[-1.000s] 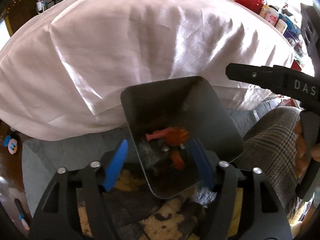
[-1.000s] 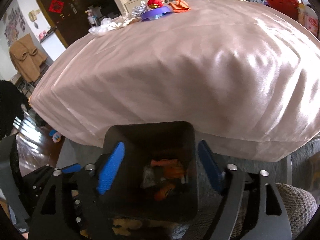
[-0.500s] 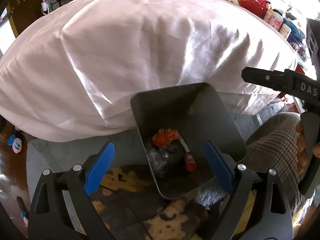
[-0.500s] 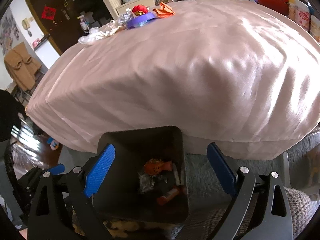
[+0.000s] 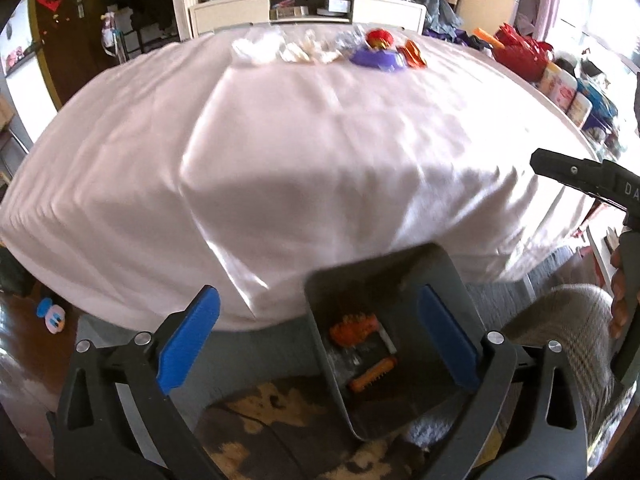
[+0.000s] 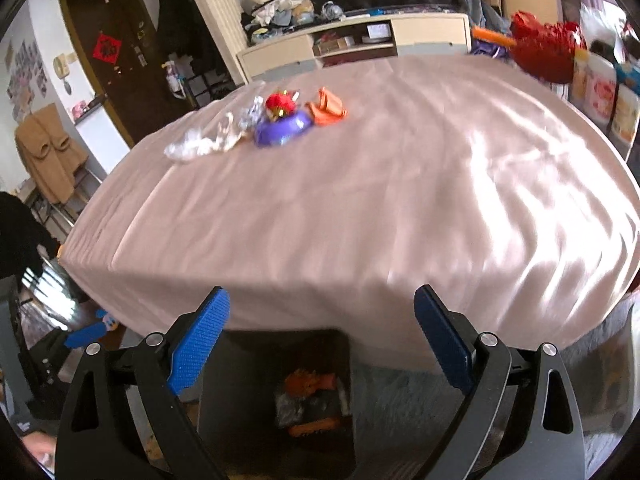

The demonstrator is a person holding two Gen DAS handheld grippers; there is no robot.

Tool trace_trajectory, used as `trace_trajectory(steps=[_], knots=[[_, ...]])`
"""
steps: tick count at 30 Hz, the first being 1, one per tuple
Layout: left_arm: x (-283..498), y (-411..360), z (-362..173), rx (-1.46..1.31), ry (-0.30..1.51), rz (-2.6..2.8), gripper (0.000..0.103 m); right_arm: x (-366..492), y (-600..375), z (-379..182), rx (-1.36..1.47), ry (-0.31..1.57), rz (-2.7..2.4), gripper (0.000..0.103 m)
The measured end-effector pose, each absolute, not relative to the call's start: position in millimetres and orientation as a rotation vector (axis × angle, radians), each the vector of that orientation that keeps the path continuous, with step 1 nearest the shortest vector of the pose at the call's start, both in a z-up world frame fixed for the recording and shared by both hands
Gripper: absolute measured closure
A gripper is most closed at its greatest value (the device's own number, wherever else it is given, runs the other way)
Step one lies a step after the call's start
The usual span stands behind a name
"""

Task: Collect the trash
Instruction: 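Grasp the clear plastic bag with the left tool while the right tool grasps the red lantern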

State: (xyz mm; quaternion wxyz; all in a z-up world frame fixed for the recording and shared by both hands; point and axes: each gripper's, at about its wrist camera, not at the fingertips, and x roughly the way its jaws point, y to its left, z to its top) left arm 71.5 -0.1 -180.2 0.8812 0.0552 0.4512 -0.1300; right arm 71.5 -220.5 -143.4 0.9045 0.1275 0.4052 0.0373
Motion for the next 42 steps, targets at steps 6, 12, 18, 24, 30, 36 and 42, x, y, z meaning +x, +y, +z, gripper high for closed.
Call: trace_trajectory(steps=[6, 12, 18, 24, 30, 36, 42], knots=[[102.4, 6.2, -160.2, 0.116, 0.903, -0.258, 0.008, 101.4, -226.5, -125.2, 0.229, 0.808, 0.062, 0.009], [149.0, 13.4, -149.5, 0.114, 0.886, -0.218, 0.009, 144.6, -225.3, -115.8, 0.213, 0.794, 0.063, 0.009], [198.3, 12.3, -140.7, 0.131, 0.87, -0.219, 0.009, 196.1, -211.2, -110.7, 0.22, 0.785, 0.107, 0.009], [249.8, 11.8, -133.0, 0.127, 0.849, -0.212, 0.014, 243.8, -194.8, -108.1, 0.199, 0.756, 0.146, 0.026], [285.7, 13.4, -130.8, 0.102, 0.836, -0.215, 0.031, 277.7, -191.6, -116.2, 0.204, 0.762, 0.15, 0.04], [315.1, 10.5, -126.6, 0.11, 0.83, -0.215, 0.035, 298.3, -186.9, -120.5, 0.212, 0.772, 0.158, 0.042], [330.5, 5.0, -141.4, 0.11, 0.884, -0.246, 0.051, 311.9, -175.4, -134.3, 0.181, 0.813, 0.163, 0.046]])
